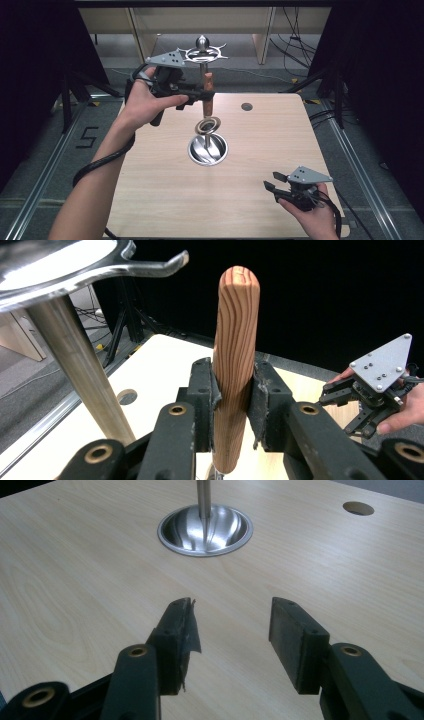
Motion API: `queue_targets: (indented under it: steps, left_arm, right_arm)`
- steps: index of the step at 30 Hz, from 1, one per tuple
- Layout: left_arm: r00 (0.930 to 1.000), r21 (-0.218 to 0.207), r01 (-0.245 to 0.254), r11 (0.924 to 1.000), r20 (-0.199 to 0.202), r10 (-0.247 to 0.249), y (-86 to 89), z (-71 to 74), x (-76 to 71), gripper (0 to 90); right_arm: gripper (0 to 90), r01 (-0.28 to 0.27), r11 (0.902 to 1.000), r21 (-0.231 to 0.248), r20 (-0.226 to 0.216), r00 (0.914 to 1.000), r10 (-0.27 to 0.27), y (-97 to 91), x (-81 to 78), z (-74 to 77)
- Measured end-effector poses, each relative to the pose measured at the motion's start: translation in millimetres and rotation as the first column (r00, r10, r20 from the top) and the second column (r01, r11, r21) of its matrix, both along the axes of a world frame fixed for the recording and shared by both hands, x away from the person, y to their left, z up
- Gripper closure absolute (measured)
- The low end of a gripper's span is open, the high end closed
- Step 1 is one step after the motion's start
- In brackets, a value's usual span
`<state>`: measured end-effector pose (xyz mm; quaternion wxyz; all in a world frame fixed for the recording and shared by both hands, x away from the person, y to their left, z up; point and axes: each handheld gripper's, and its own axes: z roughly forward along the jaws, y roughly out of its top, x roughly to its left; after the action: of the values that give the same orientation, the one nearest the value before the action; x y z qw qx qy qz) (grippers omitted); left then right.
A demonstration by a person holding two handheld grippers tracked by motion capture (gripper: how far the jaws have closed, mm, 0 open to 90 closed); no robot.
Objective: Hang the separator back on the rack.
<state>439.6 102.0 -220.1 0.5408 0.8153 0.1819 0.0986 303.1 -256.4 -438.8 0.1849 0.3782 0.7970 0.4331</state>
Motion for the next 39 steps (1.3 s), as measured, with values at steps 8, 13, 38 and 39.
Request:
queue_targets:
  steps: [8, 13, 38, 39]
  left_arm:
    - [1.0000, -0.003, -0.003, 1.0000, -0.003, 0.003, 0.1, 2.1, 2.3, 72.7]
    - [1.0000, -0.001, -0.005, 1.0000, -0.001, 0.005, 0.4, 4.1, 2.7, 72.7]
    - [0.9999, -0.018, -0.011, 0.9998, -0.013, 0.010, -1.2, 14.3, 7.4, 72.7]
    - [0.9999, -0.020, -0.008, 0.9998, -0.012, 0.008, -1.2, 14.4, 7.7, 72.7]
  right_arm:
    - [52.4, -0.002, 0.9999, -0.010, 0.021, 0.9998, 0.002, -0.5, 0.7, -0.1]
    - [52.5, 0.002, 1.0000, -0.004, 0.010, 0.9999, -0.002, -0.3, 0.2, -0.1]
    - [52.4, -0.001, 1.0000, -0.002, 0.020, 0.9998, 0.001, 0.7, 0.0, -0.7]
    - [52.4, 0.003, 1.0000, 0.004, 0.011, 0.9999, -0.003, 1.1, -0.6, -0.5]
